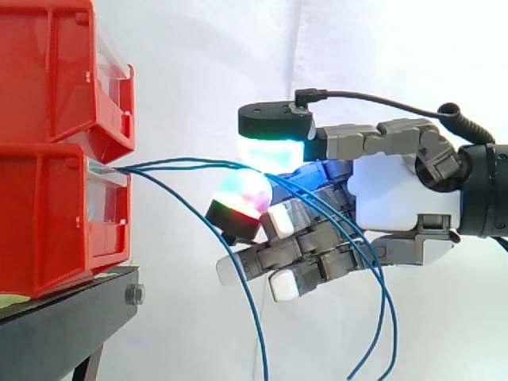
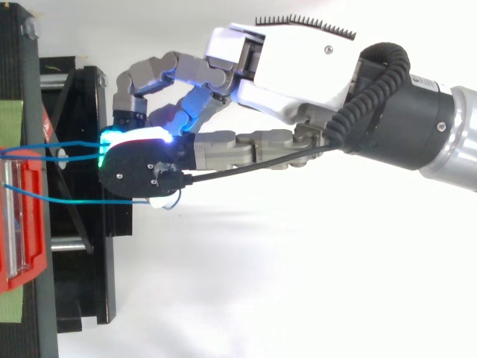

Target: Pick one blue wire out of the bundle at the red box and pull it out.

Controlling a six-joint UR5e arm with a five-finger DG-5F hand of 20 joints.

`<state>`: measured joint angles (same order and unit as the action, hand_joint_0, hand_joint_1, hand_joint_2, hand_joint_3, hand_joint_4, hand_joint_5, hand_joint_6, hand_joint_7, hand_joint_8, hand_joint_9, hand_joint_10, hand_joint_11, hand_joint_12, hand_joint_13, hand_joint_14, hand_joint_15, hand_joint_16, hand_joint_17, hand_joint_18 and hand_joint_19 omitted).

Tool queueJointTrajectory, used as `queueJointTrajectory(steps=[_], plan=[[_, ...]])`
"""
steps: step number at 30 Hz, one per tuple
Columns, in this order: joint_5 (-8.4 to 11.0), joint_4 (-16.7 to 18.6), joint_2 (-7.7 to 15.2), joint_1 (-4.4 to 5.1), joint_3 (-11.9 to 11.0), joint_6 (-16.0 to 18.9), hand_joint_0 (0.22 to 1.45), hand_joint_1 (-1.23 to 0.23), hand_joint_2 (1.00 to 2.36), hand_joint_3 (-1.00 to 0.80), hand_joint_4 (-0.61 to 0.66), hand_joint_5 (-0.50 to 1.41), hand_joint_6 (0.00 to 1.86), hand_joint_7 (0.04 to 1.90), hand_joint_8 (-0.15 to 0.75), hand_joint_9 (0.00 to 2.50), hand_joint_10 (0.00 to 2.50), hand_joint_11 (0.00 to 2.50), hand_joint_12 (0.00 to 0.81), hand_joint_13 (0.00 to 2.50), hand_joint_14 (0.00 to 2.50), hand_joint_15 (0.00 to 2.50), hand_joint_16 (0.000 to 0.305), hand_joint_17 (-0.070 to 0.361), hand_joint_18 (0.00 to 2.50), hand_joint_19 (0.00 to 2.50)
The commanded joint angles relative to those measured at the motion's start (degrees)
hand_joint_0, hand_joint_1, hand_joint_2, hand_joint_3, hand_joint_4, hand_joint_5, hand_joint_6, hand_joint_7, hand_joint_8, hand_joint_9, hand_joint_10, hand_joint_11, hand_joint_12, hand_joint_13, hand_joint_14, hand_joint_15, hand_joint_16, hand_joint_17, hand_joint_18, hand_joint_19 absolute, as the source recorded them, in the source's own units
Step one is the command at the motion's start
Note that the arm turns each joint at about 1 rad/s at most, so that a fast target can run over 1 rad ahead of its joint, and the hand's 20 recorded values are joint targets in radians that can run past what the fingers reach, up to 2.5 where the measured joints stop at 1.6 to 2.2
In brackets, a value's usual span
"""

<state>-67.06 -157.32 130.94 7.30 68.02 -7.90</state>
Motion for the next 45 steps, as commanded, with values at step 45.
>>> queueJointTrajectory(steps=[45], plan=[[0.0, -1.7, 0.0, -0.18, -1.1, 0.1, 0.5, -0.68, 1.01, -0.43, 0.34, -0.06, 0.66, 1.21, 0.389, 1.12, 0.02, 0.71, 0.473, 0.73, 0.01, 0.32, 0.063, 0.142, 0.83, 0.51]])
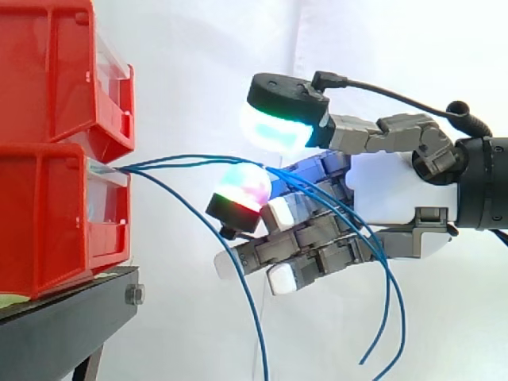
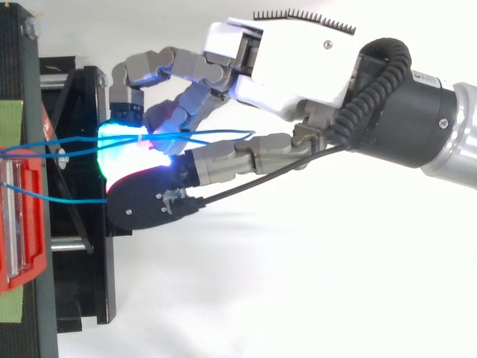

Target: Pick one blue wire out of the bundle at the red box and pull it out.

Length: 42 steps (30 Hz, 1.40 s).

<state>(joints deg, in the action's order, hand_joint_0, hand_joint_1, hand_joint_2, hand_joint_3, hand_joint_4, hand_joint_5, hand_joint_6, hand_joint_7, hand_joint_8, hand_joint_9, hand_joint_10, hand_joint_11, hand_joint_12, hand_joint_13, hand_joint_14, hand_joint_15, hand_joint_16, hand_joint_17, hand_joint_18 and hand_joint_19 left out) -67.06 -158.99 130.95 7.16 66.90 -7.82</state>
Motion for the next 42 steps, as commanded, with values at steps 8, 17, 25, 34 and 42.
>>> queueJointTrajectory(steps=[8, 17, 25, 34, 42], plan=[[0.0, -0.1, 0.0, -0.13, 0.0, 0.0, 0.58, -0.55, 1.02, -0.2, 0.4, -0.02, 0.52, 1.42, 0.368, 1.15, 0.02, 0.66, 0.448, 0.73, 0.01, 0.32, 0.059, 0.132, 0.81, 0.55], [0.09, -0.1, 0.0, -0.13, 0.0, -0.1, 0.57, -0.65, 1.02, -0.1, 0.35, -0.01, 0.6, 1.38, 0.408, 1.23, 0.02, 0.67, 0.485, 0.81, 0.01, 0.32, 0.065, 0.145, 0.92, 0.5], [0.0, -0.3, 0.0, -0.13, 0.0, -0.1, 0.51, -0.75, 1.01, -0.41, 0.27, -0.04, 0.74, 1.17, 0.383, 1.19, 0.02, 0.69, 0.465, 0.79, 0.01, 0.33, 0.061, 0.137, 0.89, 0.52], [0.0, -0.2, 0.0, -0.13, -0.1, -0.2, 0.57, -0.54, 1.02, -0.21, 0.42, 0.02, 0.5, 1.49, 0.342, 1.24, 0.01, 0.43, 0.438, 0.81, 0.01, 0.3, 0.057, 0.129, 0.89, 0.55], [0.0, -0.3, 0.0, -0.13, -0.1, -0.2, 0.57, -0.74, 1.02, -0.08, 0.38, 0.05, 0.5, 1.53, 0.38, 1.31, 0.01, 0.41, 0.46, 0.88, 0.01, 0.29, 0.061, 0.136, 1.0, 0.49]])
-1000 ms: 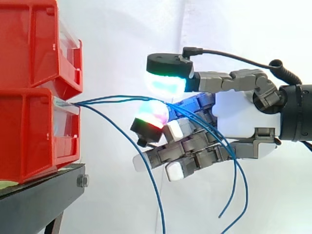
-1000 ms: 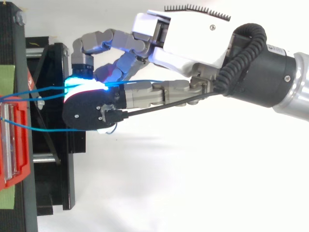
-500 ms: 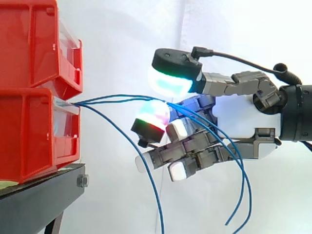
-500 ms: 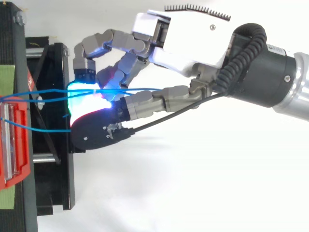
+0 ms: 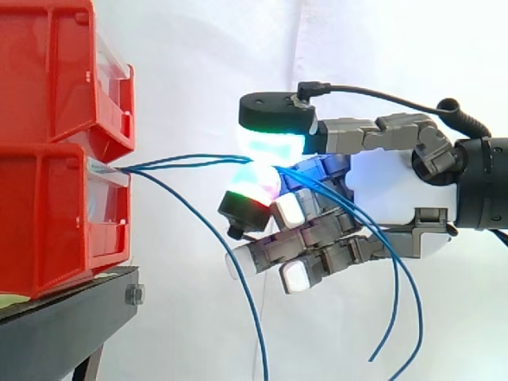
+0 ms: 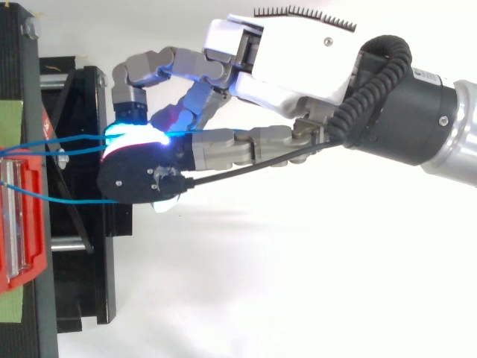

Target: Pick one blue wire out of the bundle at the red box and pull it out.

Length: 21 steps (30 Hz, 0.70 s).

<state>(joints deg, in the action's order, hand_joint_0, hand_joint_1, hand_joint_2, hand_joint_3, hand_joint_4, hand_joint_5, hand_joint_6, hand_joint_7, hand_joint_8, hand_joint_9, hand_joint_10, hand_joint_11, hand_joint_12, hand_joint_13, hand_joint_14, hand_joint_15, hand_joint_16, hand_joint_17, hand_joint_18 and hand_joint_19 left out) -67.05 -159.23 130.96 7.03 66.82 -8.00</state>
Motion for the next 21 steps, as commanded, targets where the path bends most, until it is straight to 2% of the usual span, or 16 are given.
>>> queueJointTrajectory(steps=[1, 3, 5, 7, 9, 11, 13, 21], plan=[[-0.01, 0.0, 0.0, 0.0, 0.0, 0.0, 0.57, -0.74, 1.02, -0.08, 0.36, 0.05, 0.5, 1.57, 0.382, 1.31, 0.01, 0.42, 0.461, 0.88, 0.01, 0.29, 0.061, 0.136, 1.0, 0.49], [0.08, 0.0, 0.0, 0.0, 0.0, 0.0, 0.57, -0.76, 1.02, -0.09, 0.32, 0.05, 0.5, 1.62, 0.386, 1.28, 0.01, 0.43, 0.462, 0.88, 0.01, 0.3, 0.06, 0.136, 0.99, 0.49], [0.08, 0.0, 0.0, 0.0, 0.0, 0.0, 0.55, -0.79, 1.02, -0.13, 0.29, 0.03, 0.57, 1.5, 0.388, 1.26, 0.01, 0.45, 0.459, 0.86, 0.01, 0.3, 0.06, 0.135, 0.97, 0.49], [-0.01, 0.0, 0.0, 0.0, 0.1, 0.0, 0.51, -0.79, 1.01, -0.32, 0.28, 0.02, 0.6, 1.42, 0.365, 1.23, 0.01, 0.45, 0.447, 0.84, 0.01, 0.31, 0.057, 0.129, 0.93, 0.52], [-0.01, 0.0, 0.0, 0.0, 0.0, 0.0, 0.51, -0.69, 1.01, -0.38, 0.3, 0.03, 0.57, 1.43, 0.361, 1.25, 0.01, 0.42, 0.446, 0.85, 0.01, 0.29, 0.058, 0.13, 0.94, 0.52], [-0.01, 0.0, 0.0, 0.0, 0.0, 0.0, 0.53, -0.56, 1.01, -0.36, 0.32, 0.05, 0.51, 1.51, 0.343, 1.27, 0.01, 0.35, 0.431, 0.85, 0.01, 0.29, 0.056, 0.127, 0.93, 0.53], [-0.01, 0.0, 0.0, 0.0, 0.0, 0.0, 0.55, -0.49, 1.02, -0.31, 0.33, 0.05, 0.5, 1.48, 0.328, 1.26, 0.01, 0.28, 0.427, 0.84, 0.01, 0.27, 0.056, 0.125, 0.92, 0.54], [0.08, 0.0, 0.0, 0.0, 0.1, 0.0, 0.56, -0.52, 1.01, -0.05, 0.47, 0.06, 0.51, 1.14, 0.359, 1.35, 0.0, 0.05, 0.458, 0.88, 0.0, 0.12, 0.067, 0.151, 1.1, 0.41]])
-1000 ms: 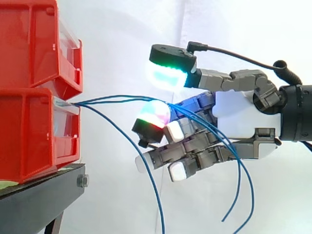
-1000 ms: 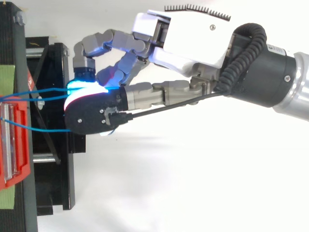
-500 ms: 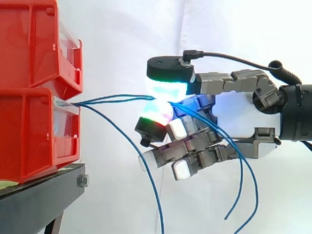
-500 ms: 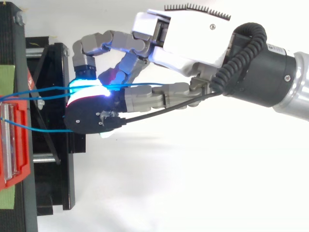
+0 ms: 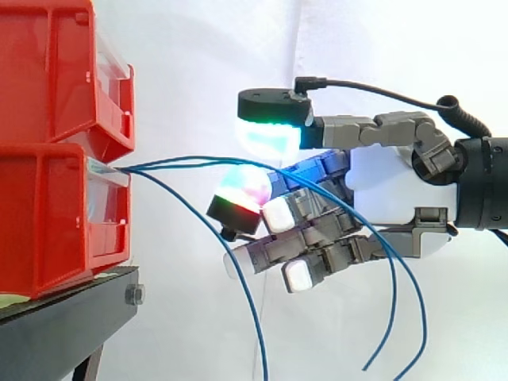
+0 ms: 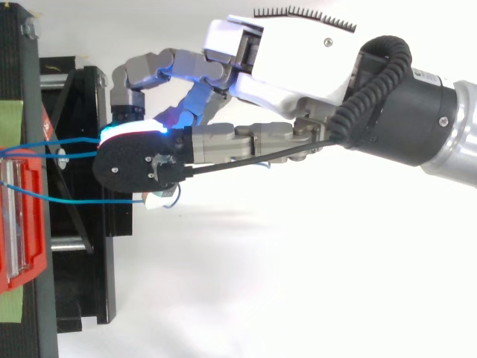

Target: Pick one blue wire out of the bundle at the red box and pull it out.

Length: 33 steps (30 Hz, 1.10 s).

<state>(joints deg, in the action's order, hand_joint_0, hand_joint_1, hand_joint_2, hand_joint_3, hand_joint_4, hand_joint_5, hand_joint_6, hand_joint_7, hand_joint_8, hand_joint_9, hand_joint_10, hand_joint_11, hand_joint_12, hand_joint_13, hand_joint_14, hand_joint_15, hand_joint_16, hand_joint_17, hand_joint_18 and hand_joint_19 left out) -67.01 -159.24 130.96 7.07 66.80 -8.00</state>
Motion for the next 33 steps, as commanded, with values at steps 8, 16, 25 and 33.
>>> queueJointTrajectory(steps=[8, 16, 25, 33], plan=[[0.03, 0.0, 0.0, 0.05, 0.0, 0.0, 0.56, -0.61, 1.0, 0.02, 0.48, 0.06, 0.51, 1.1, 0.391, 1.33, 0.0, 0.03, 0.482, 0.88, 0.0, 0.11, 0.073, 0.164, 1.15, 0.37], [0.03, 0.0, 0.0, 0.05, -0.3, 0.0, 0.57, -0.71, 1.01, -0.02, 0.39, 0.05, 0.5, 1.38, 0.404, 1.25, 0.0, 0.14, 0.491, 0.84, 0.0, 0.16, 0.071, 0.16, 1.09, 0.4], [-0.05, -1.3, 0.0, -0.04, -0.8, 0.1, 0.56, -0.74, 1.01, -0.06, 0.29, 0.0, 0.61, 1.38, 0.436, 1.16, 0.01, 0.36, 0.506, 0.77, 0.01, 0.22, 0.073, 0.163, 1.0, 0.44], [-0.05, -1.3, 0.0, 0.05, -0.8, 0.1, 0.53, -0.84, 1.02, -0.15, 0.32, -0.08, 0.76, 1.25, 0.418, 1.04, 0.01, 0.51, 0.486, 0.65, 0.01, 0.24, 0.068, 0.152, 0.88, 0.46]])
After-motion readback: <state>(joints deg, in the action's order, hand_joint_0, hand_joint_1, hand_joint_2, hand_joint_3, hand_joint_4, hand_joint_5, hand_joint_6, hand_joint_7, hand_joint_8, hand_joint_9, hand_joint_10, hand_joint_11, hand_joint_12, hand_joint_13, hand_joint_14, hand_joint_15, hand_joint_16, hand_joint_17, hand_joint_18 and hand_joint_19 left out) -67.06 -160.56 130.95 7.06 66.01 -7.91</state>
